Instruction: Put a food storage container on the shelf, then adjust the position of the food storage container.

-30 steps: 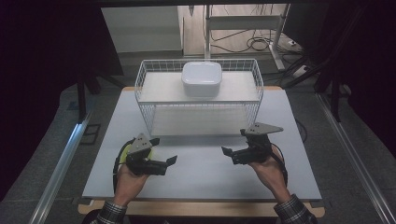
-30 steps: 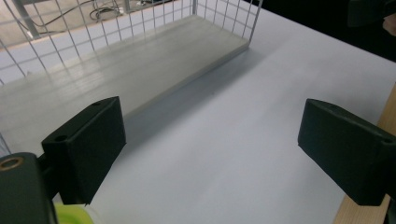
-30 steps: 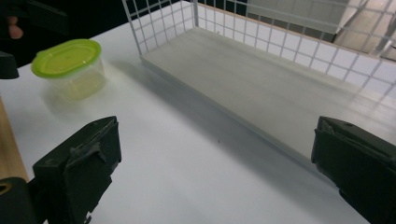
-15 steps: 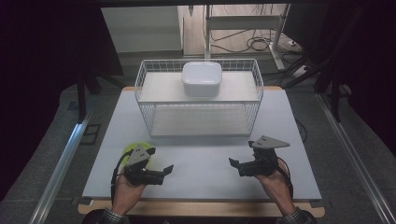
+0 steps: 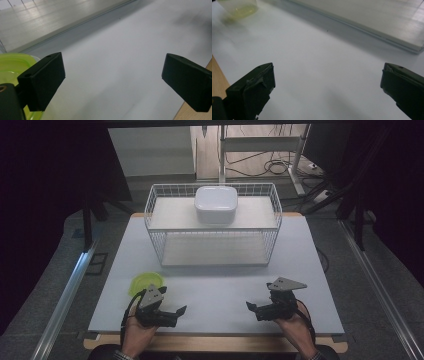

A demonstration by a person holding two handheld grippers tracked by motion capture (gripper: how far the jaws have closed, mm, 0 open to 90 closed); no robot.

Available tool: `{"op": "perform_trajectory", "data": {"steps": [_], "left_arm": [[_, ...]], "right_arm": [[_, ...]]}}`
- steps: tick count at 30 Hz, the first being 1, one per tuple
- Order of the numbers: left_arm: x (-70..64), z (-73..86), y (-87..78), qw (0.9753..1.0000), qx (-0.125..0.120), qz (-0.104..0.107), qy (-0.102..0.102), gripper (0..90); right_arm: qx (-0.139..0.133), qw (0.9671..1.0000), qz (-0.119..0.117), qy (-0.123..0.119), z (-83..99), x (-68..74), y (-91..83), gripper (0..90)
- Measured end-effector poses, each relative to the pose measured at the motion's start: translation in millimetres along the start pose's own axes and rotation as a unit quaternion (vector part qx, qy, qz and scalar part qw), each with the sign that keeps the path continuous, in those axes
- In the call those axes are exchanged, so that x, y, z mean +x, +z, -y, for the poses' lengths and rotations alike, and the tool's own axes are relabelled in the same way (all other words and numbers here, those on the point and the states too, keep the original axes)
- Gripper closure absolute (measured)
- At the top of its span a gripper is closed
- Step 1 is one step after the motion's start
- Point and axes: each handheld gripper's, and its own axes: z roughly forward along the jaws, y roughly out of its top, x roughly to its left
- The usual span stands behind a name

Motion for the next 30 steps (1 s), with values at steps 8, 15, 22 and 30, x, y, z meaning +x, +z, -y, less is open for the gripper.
{"op": "perform_trajectory", "data": {"steps": [8, 15, 22, 30], "left_arm": [[-3.3, 0.6, 5.7, 0.9999, 0.016, 0.002, 0.001, 4.4], [4.8, -5.0, -2.5, 0.9997, 0.016, 0.001, -0.019, 3.7], [20.6, -7.8, -20.5, 0.9989, 0.01, -0.039, -0.025, 21.0], [55.7, -0.5, -52.9, 0.9936, -0.023, -0.076, -0.08, 69.2]], "right_arm": [[0.018, 0.9998, -0.001, 0.003, 8.0, -2.6, 4.2, 0.0], [0.019, 0.9998, 0.001, 0.002, 8.0, -2.7, 5.2, 0.0], [0.022, 0.9998, 0.001, -0.002, 7.8, -1.9, 6.8, 0.0], [0.023, 0.9997, -0.001, -0.004, 8.2, -2.0, 8.3, 0.0]]}}
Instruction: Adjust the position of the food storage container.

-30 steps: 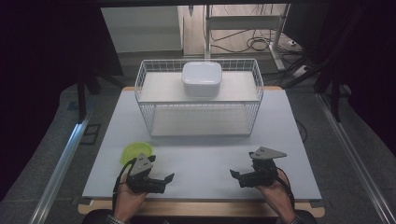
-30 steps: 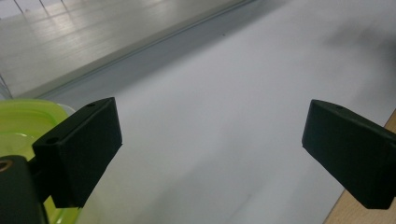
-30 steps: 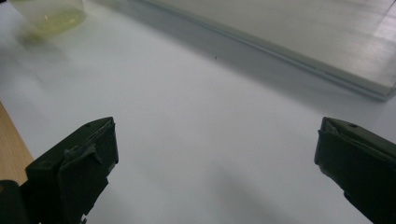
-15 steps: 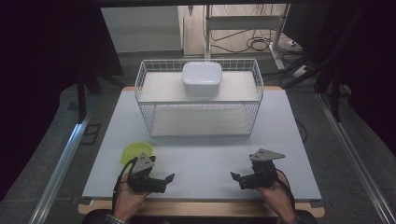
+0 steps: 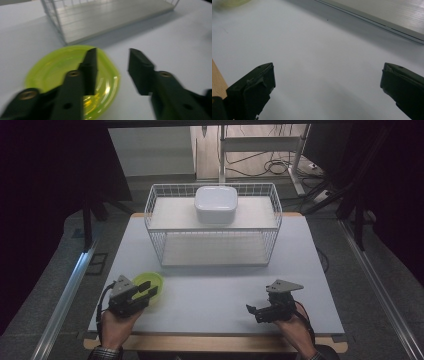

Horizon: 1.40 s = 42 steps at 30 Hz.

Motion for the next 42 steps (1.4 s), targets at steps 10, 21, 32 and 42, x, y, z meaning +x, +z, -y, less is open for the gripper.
{"op": "perform_trajectory", "data": {"steps": [10, 21, 32, 42], "left_arm": [[48.1, 13.2, -20.5, 0.996, -0.007, -0.073, -0.052, 90.0], [77.8, 32.4, 0.5, 0.9915, 0.062, -0.071, -0.09, 90.0], [76.6, 36.9, 24.5, 0.991, 0.092, 0.004, -0.098, 90.0], [63.3, 32.4, 40.8, 0.9903, 0.098, 0.045, -0.088, 90.0]], "right_arm": [[0.011, 0.9999, -0.001, -0.005, 1.0, 1.4, 3.1, 0.5], [0.016, 0.9998, -0.003, -0.01, 1.2, 2.7, 4.9, 0.9], [0.024, 0.9996, -0.006, -0.013, 1.9, 4.0, 7.1, 1.3], [0.028, 0.9995, -0.01, -0.013, 2.2, 5.0, 9.7, 1.3]]}}
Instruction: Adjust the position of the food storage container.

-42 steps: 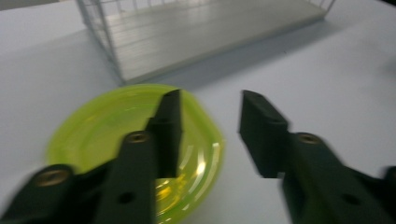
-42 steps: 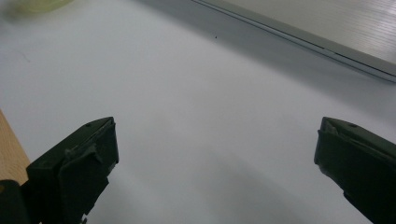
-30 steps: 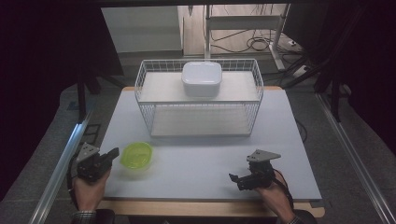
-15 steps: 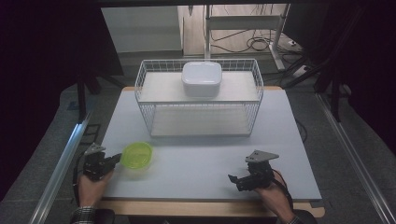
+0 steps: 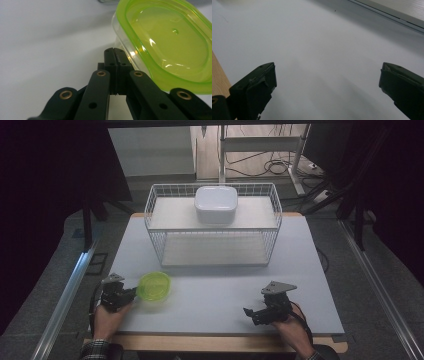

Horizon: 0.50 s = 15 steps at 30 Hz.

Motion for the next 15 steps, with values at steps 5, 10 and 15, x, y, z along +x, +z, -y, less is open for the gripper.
{"op": "perform_trajectory", "data": {"steps": [5, 10, 15], "left_arm": [[-13.3, -4.9, 11.1, 0.9997, 0.008, 0.012, 0.02, 90.0], [-26.8, -9.2, 19.6, 0.9991, 0.009, 0.028, 0.032, 90.0], [-39.9, -11.9, 28.5, 0.998, 0.017, 0.041, 0.044, 90.0]], "right_arm": [[0.001, 1.0, -0.004, 0.002, -0.2, 0.6, 0.9, 1.3], [0.003, 0.9999, -0.011, 0.007, -0.6, 1.3, 2.0, 1.3], [0.004, 0.9999, -0.011, 0.005, -0.4, 1.5, 2.7, 1.4]]}}
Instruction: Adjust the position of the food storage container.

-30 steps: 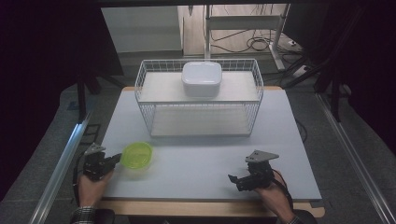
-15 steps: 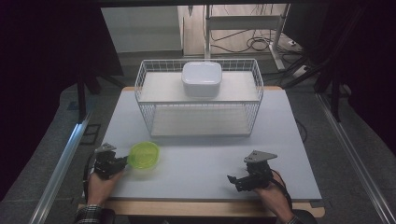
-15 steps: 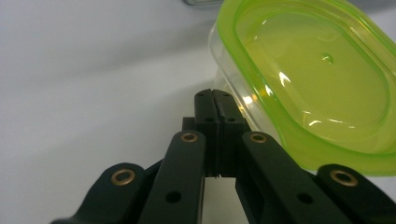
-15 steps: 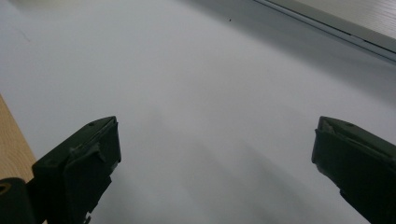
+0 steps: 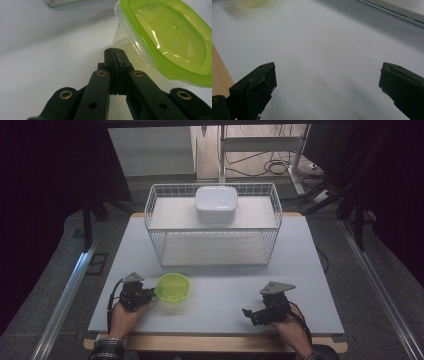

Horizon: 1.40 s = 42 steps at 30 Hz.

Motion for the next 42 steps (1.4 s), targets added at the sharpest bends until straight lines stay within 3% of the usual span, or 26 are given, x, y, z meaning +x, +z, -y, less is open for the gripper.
{"op": "perform_trajectory", "data": {"steps": [15, 30, 38, 42], "left_arm": [[-39.5, -6.4, 25.0, 0.9979, 0.028, 0.042, 0.04, 89.9], [-81.5, -7.7, 44.2, 0.9922, 0.044, 0.079, 0.085, 89.3], [-91.6, -8.7, 48.9, 0.9903, 0.052, 0.07, 0.109, 87.2], [-91.2, -9.7, 38.1, 0.9914, 0.038, 0.043, 0.118, 75.0]], "right_arm": [[0.006, 1.0, -0.002, -0.003, -0.1, 2.1, 1.9, 1.3], [0.009, 0.9999, -0.004, -0.007, 0.2, 3.3, 3.2, 1.3], [0.011, 0.9999, -0.005, -0.008, 0.4, 3.8, 3.4, 1.4], [0.009, 0.9999, -0.006, -0.007, 0.5, 3.4, 2.9, 1.4]]}}
